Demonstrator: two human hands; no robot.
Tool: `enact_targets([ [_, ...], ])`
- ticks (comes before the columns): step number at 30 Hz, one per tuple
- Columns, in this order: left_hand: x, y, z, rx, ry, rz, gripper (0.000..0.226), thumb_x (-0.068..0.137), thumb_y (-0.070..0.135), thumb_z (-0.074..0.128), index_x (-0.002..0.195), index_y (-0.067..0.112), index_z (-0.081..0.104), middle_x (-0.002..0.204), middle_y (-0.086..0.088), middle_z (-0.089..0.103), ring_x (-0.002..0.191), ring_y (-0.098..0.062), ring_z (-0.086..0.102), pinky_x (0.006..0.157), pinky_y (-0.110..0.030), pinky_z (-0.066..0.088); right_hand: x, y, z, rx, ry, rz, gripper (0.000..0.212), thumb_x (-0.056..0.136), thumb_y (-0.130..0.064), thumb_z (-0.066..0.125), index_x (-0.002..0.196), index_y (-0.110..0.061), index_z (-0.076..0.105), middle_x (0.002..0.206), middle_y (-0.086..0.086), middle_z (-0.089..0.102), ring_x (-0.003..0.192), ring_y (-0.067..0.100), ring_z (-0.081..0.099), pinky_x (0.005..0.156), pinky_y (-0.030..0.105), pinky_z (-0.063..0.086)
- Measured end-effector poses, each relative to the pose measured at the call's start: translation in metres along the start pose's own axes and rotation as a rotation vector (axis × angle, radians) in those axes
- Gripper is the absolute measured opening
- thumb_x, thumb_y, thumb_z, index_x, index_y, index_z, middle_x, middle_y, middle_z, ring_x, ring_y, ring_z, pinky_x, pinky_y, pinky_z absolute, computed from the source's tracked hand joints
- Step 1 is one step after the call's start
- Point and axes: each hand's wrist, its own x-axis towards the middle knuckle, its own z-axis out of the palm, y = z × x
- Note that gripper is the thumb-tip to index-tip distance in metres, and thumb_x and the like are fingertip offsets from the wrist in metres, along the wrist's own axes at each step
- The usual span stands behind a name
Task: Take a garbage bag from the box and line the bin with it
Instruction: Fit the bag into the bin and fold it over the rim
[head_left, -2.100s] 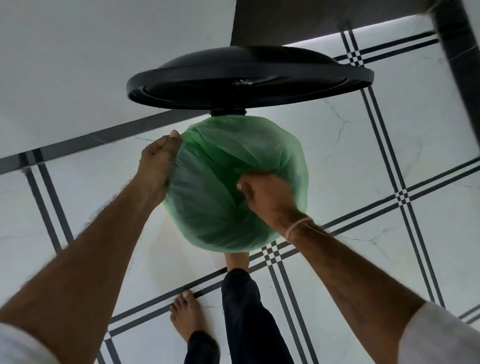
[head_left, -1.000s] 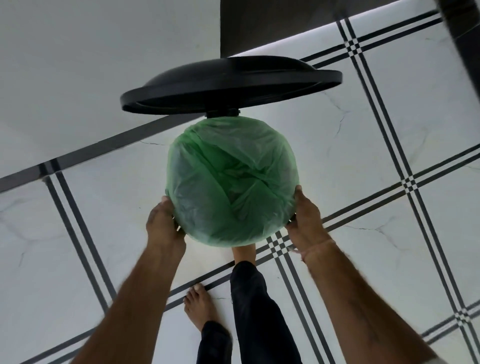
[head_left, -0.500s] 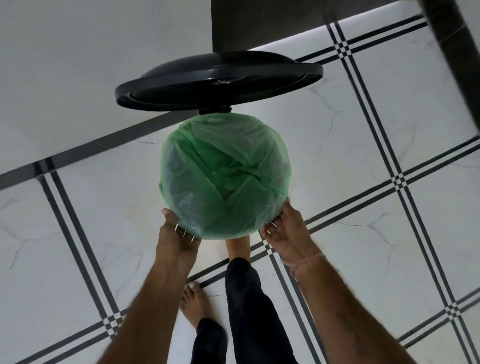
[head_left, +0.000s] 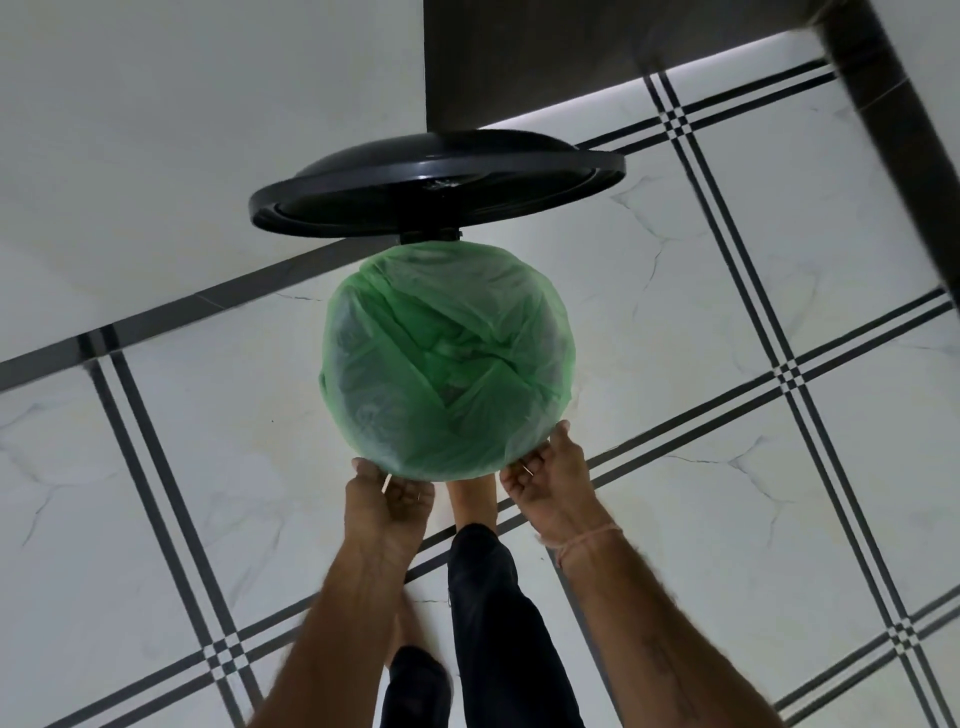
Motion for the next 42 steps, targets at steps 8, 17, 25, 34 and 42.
enact_targets([
  [8, 0.003, 0.004, -0.006, 0.085, -0.052, 0.105, 0.029, 0.111, 0.030, 0.039, 0.109, 0.014, 0.064, 0.093, -0.004, 0.071, 0.087, -0.019, 0.065, 0.081, -0.037, 0.054, 0.009, 0.008, -0.002, -0.020, -0.053, -0.064, 0.057, 0.107, -0.051, 0.041, 0.133, -0.004, 0.061, 0.120, 0.018, 0.068, 0.111, 0.031, 0.064, 0.103, 0.046, 0.052],
  [17, -0.103, 0.078, 0.058, 0.416, -0.028, 0.583, 0.057, 0.099, 0.064, 0.048, 0.139, 0.022, 0.048, 0.128, 0.006, 0.052, 0.121, -0.018, 0.050, 0.100, -0.041, 0.043, -0.111, -0.072, 0.058, -0.367, -0.054, -0.926, 0.031, 0.102, -0.045, 0.054, 0.129, -0.030, 0.055, 0.137, -0.004, 0.056, 0.123, 0.012, 0.055, 0.090, 0.027, 0.045],
  [25, -0.186, 0.130, 0.144, 0.746, -0.323, 0.802, 0.053, 0.094, 0.060, 0.061, 0.133, 0.024, 0.060, 0.134, 0.007, 0.058, 0.130, -0.016, 0.047, 0.113, -0.038, 0.034, -0.171, -0.155, 0.153, -0.860, -0.228, -1.042, 0.026, 0.092, -0.049, 0.067, 0.106, -0.029, 0.076, 0.118, -0.012, 0.074, 0.114, 0.008, 0.065, 0.103, 0.023, 0.046],
  [34, -0.130, 0.082, 0.058, 1.200, -0.246, 1.017, 0.073, 0.080, 0.046, 0.084, 0.143, 0.026, 0.055, 0.136, 0.005, 0.061, 0.121, -0.019, 0.058, 0.105, -0.038, 0.049, -0.129, -0.076, 0.073, -1.275, -0.060, -1.084, 0.067, 0.083, -0.059, 0.071, 0.142, -0.031, 0.059, 0.154, 0.004, 0.048, 0.146, 0.033, 0.037, 0.119, 0.052, 0.038],
  [42, -0.033, 0.030, 0.009, 1.455, -0.068, 1.232, 0.105, 0.079, 0.053, 0.081, 0.160, 0.021, 0.023, 0.168, -0.009, 0.028, 0.152, -0.033, 0.035, 0.113, -0.056, 0.045, -0.035, -0.010, 0.017, -1.500, -0.036, -1.186, 0.088, 0.089, -0.056, 0.069, 0.161, -0.041, 0.022, 0.174, 0.007, 0.001, 0.161, 0.030, 0.006, 0.118, 0.048, 0.039],
])
